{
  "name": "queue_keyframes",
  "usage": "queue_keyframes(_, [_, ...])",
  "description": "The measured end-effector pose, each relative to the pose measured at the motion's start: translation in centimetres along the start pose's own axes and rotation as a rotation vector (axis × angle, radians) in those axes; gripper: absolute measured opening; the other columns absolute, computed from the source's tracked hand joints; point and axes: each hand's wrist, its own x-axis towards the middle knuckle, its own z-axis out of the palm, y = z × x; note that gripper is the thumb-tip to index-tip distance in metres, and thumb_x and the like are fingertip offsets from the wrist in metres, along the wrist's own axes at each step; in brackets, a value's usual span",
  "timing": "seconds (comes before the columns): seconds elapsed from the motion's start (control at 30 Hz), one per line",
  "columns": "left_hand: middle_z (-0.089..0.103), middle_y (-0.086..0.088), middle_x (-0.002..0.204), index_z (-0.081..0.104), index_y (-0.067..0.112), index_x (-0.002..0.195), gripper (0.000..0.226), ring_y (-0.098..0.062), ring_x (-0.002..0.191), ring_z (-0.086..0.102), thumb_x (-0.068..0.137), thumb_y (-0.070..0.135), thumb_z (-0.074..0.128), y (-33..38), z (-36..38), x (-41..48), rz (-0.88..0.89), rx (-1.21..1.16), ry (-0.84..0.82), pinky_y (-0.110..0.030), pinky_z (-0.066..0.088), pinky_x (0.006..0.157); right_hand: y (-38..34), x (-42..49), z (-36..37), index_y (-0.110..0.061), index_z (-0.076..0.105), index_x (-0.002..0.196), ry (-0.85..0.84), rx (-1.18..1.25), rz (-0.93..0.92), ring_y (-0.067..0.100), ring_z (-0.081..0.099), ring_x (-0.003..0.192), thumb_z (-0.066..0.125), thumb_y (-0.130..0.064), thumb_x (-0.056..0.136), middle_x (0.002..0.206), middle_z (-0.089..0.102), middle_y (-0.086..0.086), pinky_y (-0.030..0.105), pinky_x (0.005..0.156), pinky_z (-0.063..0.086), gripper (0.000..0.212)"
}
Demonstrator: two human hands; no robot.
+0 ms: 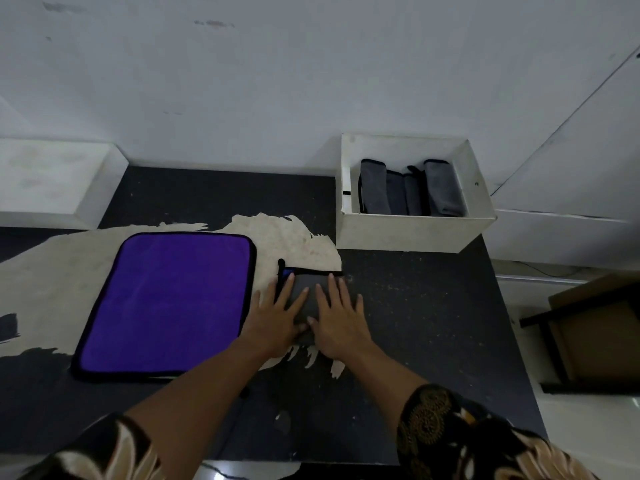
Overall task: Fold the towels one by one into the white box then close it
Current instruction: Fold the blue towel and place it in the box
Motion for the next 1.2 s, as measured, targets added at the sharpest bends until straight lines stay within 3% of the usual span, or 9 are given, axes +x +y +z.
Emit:
queue_keyframes(0.17, [-0.041, -0.007, 0.150, -0.029, 0.027, 0.147, 0.087, -0.037, 0.144, -0.025, 0.089, 0.074, 0.018, -0.9, 0.7, -0.5, -0.018, 0.081, 0.001, -0.056, -0.004, 0.117, 1.8, 0.0, 0.9, -0.022, -0.017, 0.153, -0.046, -0.138, -0.001, 0.032, -0.026, 0.145, 0.018, -0.071, 0.093, 0.158, -0.031, 0.008, 0.063, 0.115, -0.009, 0.086])
queue_keyframes(0.33, [-0.036, -0.010, 0.153, -0.024, 0.024, 0.149, 0.088, -0.037, 0.145, -0.022, 0.089, 0.074, 0.016, -0.6, 1.0, -0.8, -0.037, 0.099, 0.021, -0.055, -0.003, 0.118, 1.6, 1.3, -0.6, -0.016, -0.017, 0.154, -0.119, -0.158, 0.055, 0.033, -0.025, 0.145, 0.034, -0.079, 0.085, 0.158, -0.029, 0.008, 0.062, 0.115, -0.008, 0.106])
queue_keyframes(0.43, [0.001, -0.017, 0.161, 0.004, 0.024, 0.155, 0.078, -0.039, 0.146, 0.010, 0.094, 0.065, 0.029, -0.1, 1.0, -1.2, -0.088, -0.074, 0.158, -0.051, 0.019, 0.116, 0.4, 0.8, -1.5, -0.015, 0.012, 0.155, 0.057, 0.092, 0.176, 0.036, 0.007, 0.148, 0.058, -0.063, 0.084, 0.162, 0.002, 0.014, 0.053, 0.119, 0.014, 0.097])
queue_keyframes(0.53, [0.048, -0.015, 0.128, 0.037, 0.020, 0.141, 0.052, -0.027, 0.108, 0.048, 0.096, 0.045, 0.048, -0.2, 0.4, -1.5, -0.314, -0.392, 0.382, -0.037, 0.045, 0.083, -0.8, 0.0, -2.0, -0.016, 0.040, 0.134, 0.305, 0.442, 0.478, 0.030, 0.049, 0.119, 0.068, -0.042, 0.086, 0.138, 0.043, 0.013, 0.040, 0.093, 0.046, 0.062])
queue_keyframes(0.7, [0.052, -0.019, 0.121, 0.036, 0.005, 0.126, 0.047, -0.028, 0.099, 0.056, 0.093, 0.026, 0.062, -0.3, -1.3, -0.2, -0.496, -0.861, 0.280, -0.035, 0.046, 0.076, -1.0, 0.0, -1.8, -0.010, 0.041, 0.127, 0.120, 0.689, 0.716, 0.029, 0.060, 0.105, 0.067, -0.034, 0.089, 0.123, 0.057, 0.013, 0.033, 0.078, 0.047, 0.052])
queue_keyframes(0.8, [0.057, -0.021, 0.118, 0.032, -0.001, 0.126, 0.051, -0.030, 0.101, 0.059, 0.092, 0.021, 0.063, -0.3, -1.7, 0.3, -0.560, -0.891, 0.158, -0.038, 0.049, 0.079, -0.3, 0.5, -1.9, -0.008, 0.056, 0.120, 0.015, 0.745, 0.737, 0.026, 0.063, 0.098, 0.067, -0.040, 0.088, 0.114, 0.064, 0.010, 0.031, 0.076, 0.052, 0.047])
queue_keyframes(1.0, [0.055, -0.005, 0.095, 0.034, 0.009, 0.116, 0.039, -0.018, 0.085, 0.057, 0.090, 0.018, 0.062, 1.3, -1.3, -0.8, -0.405, -1.024, 0.066, -0.038, 0.054, 0.075, 2.5, -0.7, -2.7, -0.012, 0.062, 0.094, 0.059, 0.855, 0.711, 0.013, 0.052, 0.072, 0.062, -0.032, 0.091, 0.091, 0.061, 0.003, 0.028, 0.069, 0.047, 0.020])
queue_keyframes(1.07, [0.056, -0.004, 0.097, 0.034, 0.014, 0.111, 0.039, -0.020, 0.084, 0.059, 0.087, 0.019, 0.065, 2.6, -1.3, -1.1, -0.375, -0.996, 0.122, -0.040, 0.055, 0.073, 3.5, -1.4, -2.7, -0.013, 0.061, 0.102, 0.101, 0.812, 0.710, 0.015, 0.054, 0.080, 0.063, -0.032, 0.091, 0.099, 0.063, 0.004, 0.030, 0.072, 0.046, 0.022])
queue_keyframes(1.2, [0.048, -0.005, 0.113, 0.044, 0.017, 0.123, 0.046, -0.019, 0.096, 0.051, 0.083, 0.020, 0.067, 4.5, -1.4, -1.0, -0.259, -0.559, 0.359, -0.033, 0.050, 0.071, 4.4, -2.1, -2.2, -0.014, 0.058, 0.118, 0.079, 0.690, 0.682, 0.017, 0.053, 0.086, 0.067, -0.029, 0.089, 0.113, 0.064, 0.007, 0.027, 0.069, 0.042, 0.034])
